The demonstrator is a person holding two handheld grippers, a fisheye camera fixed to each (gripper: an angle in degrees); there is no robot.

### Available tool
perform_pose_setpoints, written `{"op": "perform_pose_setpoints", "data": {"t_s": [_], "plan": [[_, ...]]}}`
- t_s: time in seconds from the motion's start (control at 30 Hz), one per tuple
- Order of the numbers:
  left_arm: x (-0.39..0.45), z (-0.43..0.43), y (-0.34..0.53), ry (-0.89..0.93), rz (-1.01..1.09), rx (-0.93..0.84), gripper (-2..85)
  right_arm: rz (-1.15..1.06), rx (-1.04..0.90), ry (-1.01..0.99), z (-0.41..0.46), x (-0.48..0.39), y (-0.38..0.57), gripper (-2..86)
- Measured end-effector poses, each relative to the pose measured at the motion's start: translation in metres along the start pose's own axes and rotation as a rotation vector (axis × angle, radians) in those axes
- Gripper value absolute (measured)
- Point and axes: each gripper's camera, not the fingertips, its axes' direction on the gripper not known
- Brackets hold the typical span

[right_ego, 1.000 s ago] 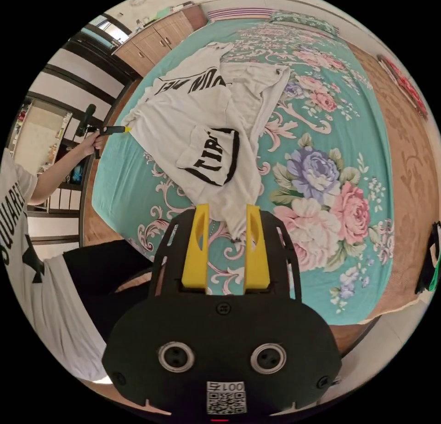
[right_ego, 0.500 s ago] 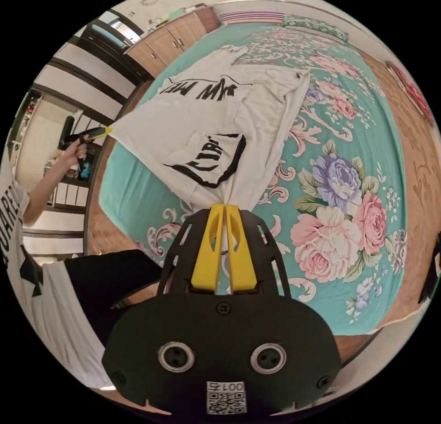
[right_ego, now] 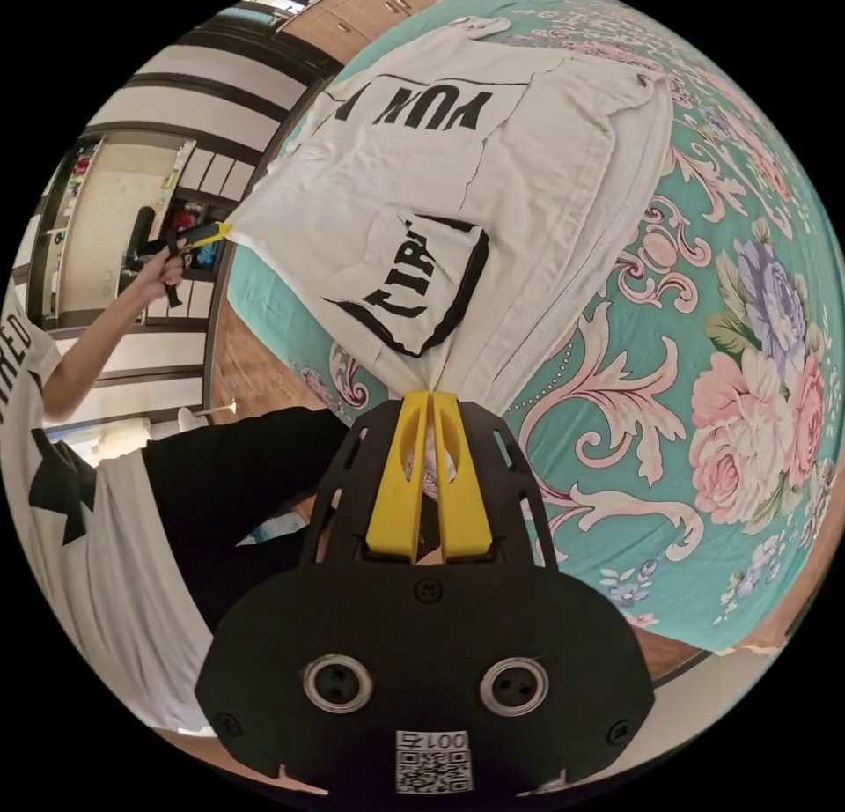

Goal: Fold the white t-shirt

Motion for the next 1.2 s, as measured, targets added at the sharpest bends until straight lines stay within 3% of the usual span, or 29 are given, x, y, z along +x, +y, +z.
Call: {"op": "perform_pose_setpoints", "data": {"t_s": [0.17,0.33,0.5,0.67,0.87,1.0,1.2], "plan": [[-0.007,0.011,-0.008,-0.096,0.01,-0.061,-0.1,-0.057,-0.143,-0.098,-0.015,0.031,-0.002,0.3],[-0.017,-0.007,-0.066,-0.15,0.096,0.156,5.3,-0.172,-0.079,0.042,-0.056,0.018,-0.021,0.2],[-0.011,0.038,-0.149,-0.158,0.233,0.003,6.5,-0.253,-0.004,0.065,-0.056,-0.014,-0.049,0.5],[0.003,0.068,-0.187,-0.232,0.204,-0.166,4.4,-0.326,0.072,-0.015,-0.037,-0.051,-0.064,2.1],[0.02,0.06,-0.184,-0.04,0.09,-0.146,-0.7,-0.396,0.233,-0.1,-0.005,-0.09,-0.093,9.7],[0.032,0.041,-0.167,0.346,-0.008,-0.03,-0.8,-0.437,0.329,-0.055,0.023,-0.125,-0.124,13.1],[0.086,0.022,-0.158,0.549,-0.001,0.014,-0.8,-0.244,0.461,0.047,0.058,-0.156,-0.173,13.5]]}}
